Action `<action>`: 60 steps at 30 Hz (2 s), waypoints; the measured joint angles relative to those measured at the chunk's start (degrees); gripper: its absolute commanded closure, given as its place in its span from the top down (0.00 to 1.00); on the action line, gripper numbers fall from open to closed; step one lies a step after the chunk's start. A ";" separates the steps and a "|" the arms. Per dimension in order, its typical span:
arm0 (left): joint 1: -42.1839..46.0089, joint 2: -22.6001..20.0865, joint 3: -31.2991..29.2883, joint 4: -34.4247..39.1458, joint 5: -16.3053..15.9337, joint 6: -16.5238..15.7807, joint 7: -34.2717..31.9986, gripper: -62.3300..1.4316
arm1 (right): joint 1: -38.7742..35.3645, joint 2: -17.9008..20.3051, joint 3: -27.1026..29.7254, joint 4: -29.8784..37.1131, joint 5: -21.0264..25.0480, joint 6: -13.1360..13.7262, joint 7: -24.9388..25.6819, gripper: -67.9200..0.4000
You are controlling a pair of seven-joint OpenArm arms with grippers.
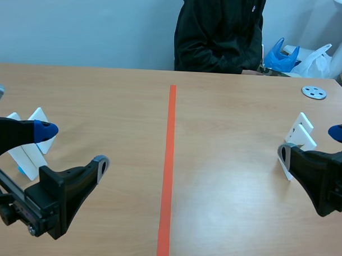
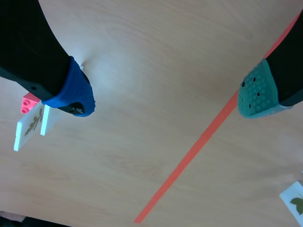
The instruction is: Sort the leaf by its shape. The table is split by an orange tape line. A compound leaf with several leaflets goes to the left side, a simple leaf with one blade goes to the right side. Return to the home posture when a red brick is placed on the table.
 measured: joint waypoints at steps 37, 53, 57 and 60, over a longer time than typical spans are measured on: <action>0.00 0.00 0.00 0.00 0.00 0.17 0.02 1.00 | 0.20 -0.76 0.00 -0.04 0.02 2.54 0.68 0.92; 0.00 0.00 0.00 0.00 0.00 0.17 0.04 1.00 | 0.20 -0.76 0.00 -0.04 1.25 -0.66 0.66 0.92; 0.00 0.00 0.00 0.00 0.00 0.17 0.02 1.00 | 0.20 -0.76 0.00 -0.04 1.51 -0.66 0.20 0.92; 0.00 0.00 0.00 0.00 0.00 0.17 0.02 1.00 | 0.20 -0.76 0.00 -0.04 1.51 -0.66 0.20 0.92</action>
